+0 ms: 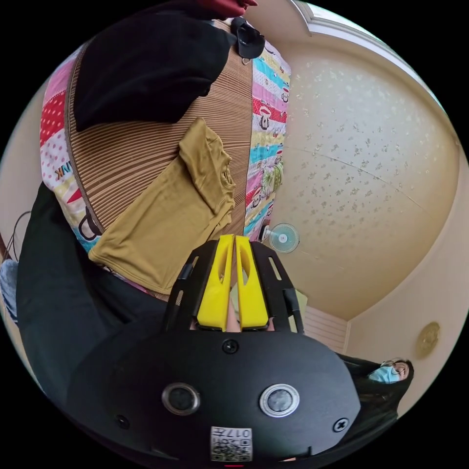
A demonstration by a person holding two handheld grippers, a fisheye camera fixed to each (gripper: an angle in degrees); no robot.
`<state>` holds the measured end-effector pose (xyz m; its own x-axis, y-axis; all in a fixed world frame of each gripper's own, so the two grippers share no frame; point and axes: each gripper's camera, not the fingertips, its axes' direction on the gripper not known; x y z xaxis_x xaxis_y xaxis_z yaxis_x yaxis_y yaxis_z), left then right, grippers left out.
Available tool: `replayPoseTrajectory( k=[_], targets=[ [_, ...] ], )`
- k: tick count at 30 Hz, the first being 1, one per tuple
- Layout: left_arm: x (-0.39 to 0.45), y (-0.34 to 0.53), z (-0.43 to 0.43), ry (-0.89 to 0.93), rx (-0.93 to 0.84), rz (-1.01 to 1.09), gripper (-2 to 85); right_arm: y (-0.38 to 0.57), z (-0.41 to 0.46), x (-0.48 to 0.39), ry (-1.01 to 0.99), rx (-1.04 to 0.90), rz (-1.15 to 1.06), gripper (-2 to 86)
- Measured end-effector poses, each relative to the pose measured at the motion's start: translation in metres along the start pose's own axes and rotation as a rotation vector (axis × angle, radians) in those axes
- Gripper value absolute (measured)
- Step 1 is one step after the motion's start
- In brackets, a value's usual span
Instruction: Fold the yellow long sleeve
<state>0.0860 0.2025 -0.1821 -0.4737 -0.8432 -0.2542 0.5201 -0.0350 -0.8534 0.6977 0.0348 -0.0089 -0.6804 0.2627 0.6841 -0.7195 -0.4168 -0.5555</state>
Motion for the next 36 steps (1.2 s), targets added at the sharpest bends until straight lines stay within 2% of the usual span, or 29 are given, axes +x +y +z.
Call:
replayPoseTrajectory(
  k=[2, 4, 6, 8, 10, 11, 13, 14, 16, 19, 22, 28, 32, 36],
  targets=[
    [0.005, -0.012, 0.003, 0.016, -0.003, 0.004, -1.0, 0.027, 0.044, -0.016, -0.087, -0.138, -0.087, 2.3],
    [0.016, -0.028, 0.009, 0.020, -0.011, 0.023, -0.9, 0.083, 0.107, -0.032, -0.128, -0.377, -0.190, 2.3],
    [0.025, -0.040, 0.014, 0.016, -0.021, 0.046, -0.9, 0.137, 0.147, -0.033, -0.085, -0.553, -0.268, 2.6],
    [0.034, -0.052, 0.019, 0.004, -0.029, 0.069, -1.0, 0.198, 0.181, -0.020, 0.040, -0.742, -0.384, 3.0],
    [0.042, -0.067, 0.025, -0.018, -0.034, 0.095, -1.0, 0.285, 0.212, 0.029, 0.354, -1.035, -0.495, 3.9],
    [0.044, -0.070, 0.026, -0.021, -0.034, 0.100, -1.0, 0.306, 0.216, 0.046, 0.426, -1.118, -0.520, 4.3],
    [0.048, -0.083, 0.030, -0.024, -0.037, 0.119, -1.0, 0.373, 0.207, 0.123, 0.700, -1.462, -0.577, 6.4],
    [0.048, -0.086, 0.030, -0.025, -0.037, 0.123, -1.0, 0.382, 0.199, 0.141, 0.769, -1.520, -0.585, 6.8],
    [0.050, -0.097, 0.026, -0.031, -0.036, 0.146, -0.9, 0.394, 0.155, 0.199, 1.046, -1.633, -0.592, 7.9],
    [0.047, -0.110, 0.016, -0.079, -0.036, 0.186, -0.7, 0.370, 0.095, 0.236, 1.315, -1.665, -0.587, 7.8],
    [0.033, -0.125, 0.005, -0.146, -0.032, 0.197, 0.3, 0.331, 0.047, 0.232, 1.437, -1.593, -0.612, 7.6],
    [-0.003, -0.156, 0.042, -0.395, -0.261, 0.333, 5.3, 0.268, -0.016, 0.177, 1.519, -1.360, -0.691, 7.5],
    [-0.049, -0.168, 0.077, -0.371, -0.431, 0.284, 7.4, 0.250, -0.036, 0.152, 1.566, -1.277, -0.720, 7.8],
    [-0.100, -0.179, 0.108, -0.615, -0.573, 0.266, 9.3, 0.242, -0.050, 0.135, 1.625, -1.199, -0.785, 8.4]
  ],
)
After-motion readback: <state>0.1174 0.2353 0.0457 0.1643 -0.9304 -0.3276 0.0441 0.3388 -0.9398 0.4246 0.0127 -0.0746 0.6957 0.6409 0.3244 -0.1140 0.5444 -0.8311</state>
